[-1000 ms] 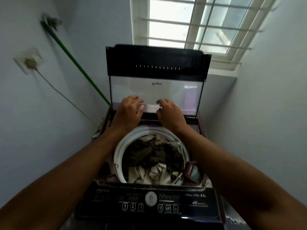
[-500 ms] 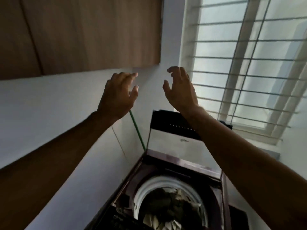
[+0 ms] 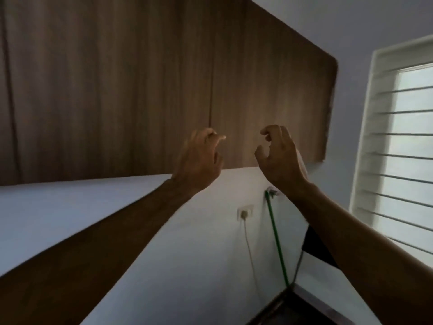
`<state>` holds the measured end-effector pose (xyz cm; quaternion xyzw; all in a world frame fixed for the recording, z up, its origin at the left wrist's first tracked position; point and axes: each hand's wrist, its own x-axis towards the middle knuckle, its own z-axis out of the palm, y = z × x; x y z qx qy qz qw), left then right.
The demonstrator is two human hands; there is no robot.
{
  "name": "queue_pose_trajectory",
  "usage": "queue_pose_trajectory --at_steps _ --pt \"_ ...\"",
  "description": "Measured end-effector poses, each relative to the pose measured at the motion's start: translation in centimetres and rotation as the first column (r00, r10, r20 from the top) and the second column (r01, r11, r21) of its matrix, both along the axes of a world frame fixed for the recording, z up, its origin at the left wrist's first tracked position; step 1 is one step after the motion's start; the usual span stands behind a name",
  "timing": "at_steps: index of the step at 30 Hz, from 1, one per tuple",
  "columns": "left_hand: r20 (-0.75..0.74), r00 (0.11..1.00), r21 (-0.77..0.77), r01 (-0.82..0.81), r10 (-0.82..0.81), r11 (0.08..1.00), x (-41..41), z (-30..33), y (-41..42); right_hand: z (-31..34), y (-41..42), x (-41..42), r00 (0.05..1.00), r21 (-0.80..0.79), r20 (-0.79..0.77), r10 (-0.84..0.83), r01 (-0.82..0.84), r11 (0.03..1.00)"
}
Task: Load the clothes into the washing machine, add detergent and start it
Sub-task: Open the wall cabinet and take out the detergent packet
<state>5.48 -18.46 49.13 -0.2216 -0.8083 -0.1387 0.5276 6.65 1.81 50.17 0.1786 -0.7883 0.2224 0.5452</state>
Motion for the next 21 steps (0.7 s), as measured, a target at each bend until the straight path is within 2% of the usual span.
queue_pose_trajectory --at_steps 5,11,15,17,21 --pt "0.02 0.991 -0.059 -0.132 0.133 0.989 0.2 0.9 -4.7 0.2 -5.5 -2.3 0.995 0.041 0.066 0.079 -0.082 0.996" --pt "0.002 0.964 -0.266 -0.254 0.265 0.93 -1.7 1.8 -8.9 -0.3 -10.5 -6.1 0.966 0.053 0.237 0.1 -0.115 0.992" --pt "0.029 0.836 -0.418 -0.488 0.548 0.766 -4.4 1.4 -11.3 -0.8 -12.8 -8.1 0.907 -0.017 0.403 0.121 -0.125 0.992" --pt "0.011 0.792 -0.466 -0.536 0.61 0.704 -6.1 0.9 -12.2 -1.2 -13.8 -9.2 0.871 -0.059 0.472 0.134 -0.121 0.991" --pt "-0.033 0.803 -0.456 -0.542 0.595 0.706 -8.5 0.7 -13.1 -2.1 -15.7 -11.5 0.799 -0.244 0.553 0.237 -0.116 0.963"
